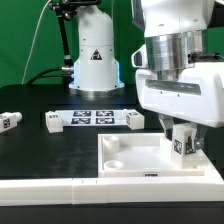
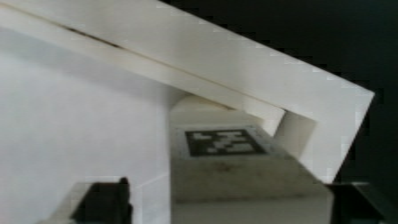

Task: Assemble one leg

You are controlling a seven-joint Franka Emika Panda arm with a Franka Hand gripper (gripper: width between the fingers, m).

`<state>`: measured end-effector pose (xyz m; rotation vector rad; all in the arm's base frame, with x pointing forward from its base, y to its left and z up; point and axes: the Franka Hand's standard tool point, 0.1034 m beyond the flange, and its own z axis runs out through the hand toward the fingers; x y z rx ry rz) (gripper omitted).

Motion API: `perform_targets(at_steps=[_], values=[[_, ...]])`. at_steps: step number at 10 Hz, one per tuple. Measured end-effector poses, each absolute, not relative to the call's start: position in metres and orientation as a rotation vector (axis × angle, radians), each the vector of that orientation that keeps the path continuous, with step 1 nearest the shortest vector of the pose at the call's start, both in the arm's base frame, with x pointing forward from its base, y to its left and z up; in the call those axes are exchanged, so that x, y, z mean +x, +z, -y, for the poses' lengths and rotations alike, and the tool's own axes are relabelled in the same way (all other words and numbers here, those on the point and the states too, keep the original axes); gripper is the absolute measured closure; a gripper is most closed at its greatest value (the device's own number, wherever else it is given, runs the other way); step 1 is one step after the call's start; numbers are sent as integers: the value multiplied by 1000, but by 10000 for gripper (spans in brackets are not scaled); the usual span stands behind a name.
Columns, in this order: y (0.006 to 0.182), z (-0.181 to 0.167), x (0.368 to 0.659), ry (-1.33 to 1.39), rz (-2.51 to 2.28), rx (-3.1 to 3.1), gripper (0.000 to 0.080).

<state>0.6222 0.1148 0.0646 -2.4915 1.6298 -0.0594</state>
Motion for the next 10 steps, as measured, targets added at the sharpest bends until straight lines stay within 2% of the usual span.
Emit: perform_targets(at_steps=[1,2,3,10], values=[[64,-114,622,-70,-1527,-2560,240],[64,-116,622,-84,-1359,-2658,168],[63,-118,621,-91,-1246,-2716,155],[61,-125,620,-165,-242,-3045,151]])
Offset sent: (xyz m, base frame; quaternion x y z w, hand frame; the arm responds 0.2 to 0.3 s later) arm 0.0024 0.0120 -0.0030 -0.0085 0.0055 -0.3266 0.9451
